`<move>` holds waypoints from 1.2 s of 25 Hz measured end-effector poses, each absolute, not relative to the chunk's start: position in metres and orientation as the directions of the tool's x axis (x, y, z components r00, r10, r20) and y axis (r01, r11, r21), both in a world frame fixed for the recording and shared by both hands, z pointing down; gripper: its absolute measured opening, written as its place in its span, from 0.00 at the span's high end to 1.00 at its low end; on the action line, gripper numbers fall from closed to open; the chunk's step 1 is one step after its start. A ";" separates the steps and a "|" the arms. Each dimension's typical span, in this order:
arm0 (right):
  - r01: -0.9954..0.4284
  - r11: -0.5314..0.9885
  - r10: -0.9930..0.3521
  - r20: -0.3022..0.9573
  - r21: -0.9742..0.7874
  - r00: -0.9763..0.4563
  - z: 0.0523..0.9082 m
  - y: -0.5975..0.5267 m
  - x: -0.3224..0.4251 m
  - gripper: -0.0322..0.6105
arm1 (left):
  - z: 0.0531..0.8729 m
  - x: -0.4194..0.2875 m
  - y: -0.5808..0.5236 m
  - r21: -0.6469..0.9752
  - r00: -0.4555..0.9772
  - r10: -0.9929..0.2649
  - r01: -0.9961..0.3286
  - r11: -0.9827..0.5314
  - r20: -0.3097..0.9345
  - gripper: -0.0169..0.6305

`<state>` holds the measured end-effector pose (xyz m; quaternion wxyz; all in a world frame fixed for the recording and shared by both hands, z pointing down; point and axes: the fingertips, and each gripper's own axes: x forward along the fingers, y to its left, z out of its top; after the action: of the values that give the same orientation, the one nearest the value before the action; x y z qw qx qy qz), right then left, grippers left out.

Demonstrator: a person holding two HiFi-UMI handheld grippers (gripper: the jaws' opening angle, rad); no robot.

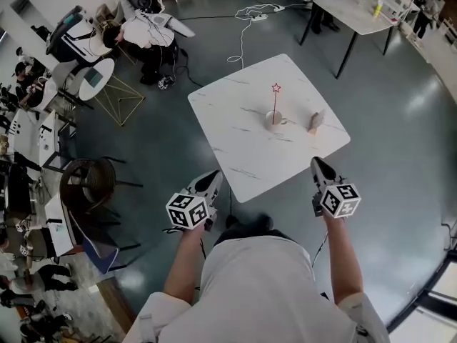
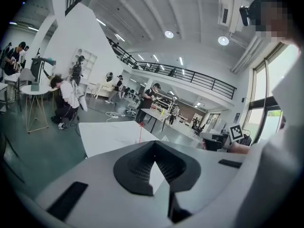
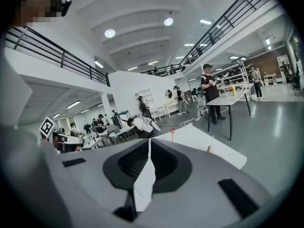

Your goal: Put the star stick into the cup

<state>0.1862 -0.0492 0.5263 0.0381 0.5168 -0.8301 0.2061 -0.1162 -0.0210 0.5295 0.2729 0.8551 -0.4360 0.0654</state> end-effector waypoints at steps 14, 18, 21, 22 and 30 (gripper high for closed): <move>-0.904 0.309 -0.892 0.240 -0.295 -0.383 0.504 -0.031 0.165 0.91 | 0.504 -0.139 -0.030 0.347 0.683 -0.639 -0.730 -0.589 0.353 0.95; -0.908 0.306 -0.896 0.234 -0.287 -0.376 0.500 -0.030 0.160 0.91 | 0.505 -0.145 -0.032 0.354 0.688 -0.634 -0.725 -0.591 0.352 0.95; -0.911 0.301 -0.898 0.239 -0.281 -0.370 0.503 -0.031 0.157 0.91 | 0.511 -0.149 -0.035 0.370 0.685 -0.636 -0.728 -0.576 0.357 0.95; -0.912 0.298 -0.898 0.242 -0.282 -0.368 0.504 -0.031 0.156 0.91 | 0.513 -0.150 -0.035 0.377 0.684 -0.635 -0.729 -0.572 0.359 0.95; -0.918 0.299 -0.901 0.238 -0.260 -0.361 0.501 -0.036 0.149 0.91 | 0.515 -0.151 -0.040 0.386 0.701 -0.620 -0.712 -0.586 0.352 0.95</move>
<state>0.1490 -0.0364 0.5008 0.0233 0.5646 -0.8056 0.1779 -0.1512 -0.0396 0.5151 0.2561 0.8861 -0.3758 0.0899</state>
